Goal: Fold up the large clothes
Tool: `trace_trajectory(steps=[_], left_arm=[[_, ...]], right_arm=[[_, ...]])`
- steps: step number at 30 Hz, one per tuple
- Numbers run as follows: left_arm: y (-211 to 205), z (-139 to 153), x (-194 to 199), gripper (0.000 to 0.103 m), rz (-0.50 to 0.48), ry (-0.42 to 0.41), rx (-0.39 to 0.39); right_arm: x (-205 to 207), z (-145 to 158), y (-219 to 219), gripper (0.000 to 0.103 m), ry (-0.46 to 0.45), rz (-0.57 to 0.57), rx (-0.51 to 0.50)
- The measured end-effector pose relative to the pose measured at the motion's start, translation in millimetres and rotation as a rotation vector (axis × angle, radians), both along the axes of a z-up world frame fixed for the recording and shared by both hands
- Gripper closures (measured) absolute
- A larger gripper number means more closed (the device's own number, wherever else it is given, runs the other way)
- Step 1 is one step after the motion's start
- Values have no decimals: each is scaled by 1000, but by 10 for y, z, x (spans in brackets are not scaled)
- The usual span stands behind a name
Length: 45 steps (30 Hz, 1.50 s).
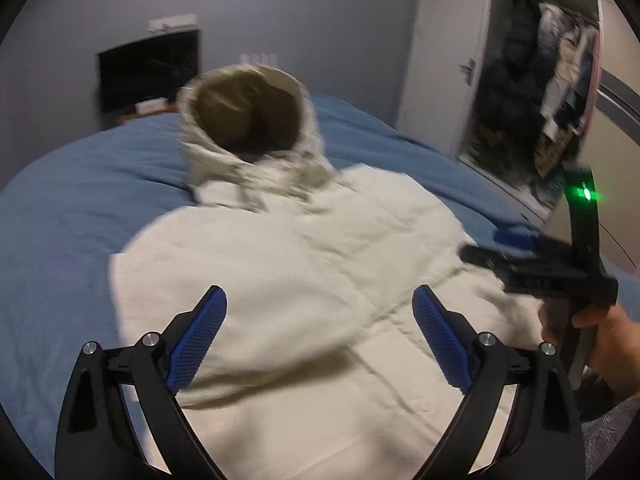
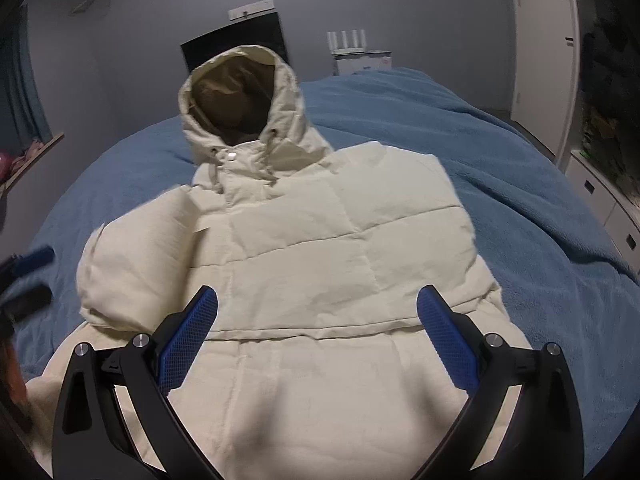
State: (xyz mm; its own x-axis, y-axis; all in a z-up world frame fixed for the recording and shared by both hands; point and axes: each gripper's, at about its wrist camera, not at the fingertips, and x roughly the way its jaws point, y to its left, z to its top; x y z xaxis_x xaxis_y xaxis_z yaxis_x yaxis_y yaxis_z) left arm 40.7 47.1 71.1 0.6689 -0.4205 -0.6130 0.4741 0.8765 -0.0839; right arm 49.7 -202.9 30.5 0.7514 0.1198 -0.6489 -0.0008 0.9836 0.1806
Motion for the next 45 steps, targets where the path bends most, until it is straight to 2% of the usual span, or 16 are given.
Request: trace_trajectory(steps=[3,7,13,17,19,21,24,25,26,27,29,31,32,33,39,45], left_arm=[[335,77,57,10,103,7,-30],[739,-9,271,10,250,92,-79],[1167,-289,558,10,451,141,20],[1559,-466,686,10,571,232,-74],[1650,-499,701,10,599,250,-94],[1632,-524,715,10,594,257,-76],[1581,-535,702,10,583,252,-56],[1579,-542,707,10,579,254,-57],[1573,-558,716,10,572,258,-60],[1559,-571,732,10,567,264,-60],[1542,-607,756,10,559,278,-55],[1523,-649,784,10,555,293,-42],[1515,-660,790,10,555,295,-38],[1510,-671,795,10,556,298,-33],[1496,-728,803,10,543,320,-36],[1354,-786,824,10,494,328,8]], right_arm=[[-13,74,244,7,-13,70,-32],[-5,121,767,7,-28,205,-113],[93,94,1676,7,-28,445,-255],[127,-30,2293,7,-44,588,-378],[122,-146,2531,7,-64,626,-467],[135,-267,2710,7,-77,642,-537],[177,-441,2823,9,-91,600,-628],[184,-481,2809,11,-97,583,-651],[195,-520,2796,21,-100,563,-670],[210,-533,2778,30,-98,552,-674],[245,-532,2697,41,-91,542,-653],[264,-499,2629,58,-97,535,-627],[257,-463,2589,71,-108,519,-619],[253,-422,2546,76,-116,502,-604],[260,-148,2192,79,-134,417,-461],[281,135,1651,79,-150,286,-332]])
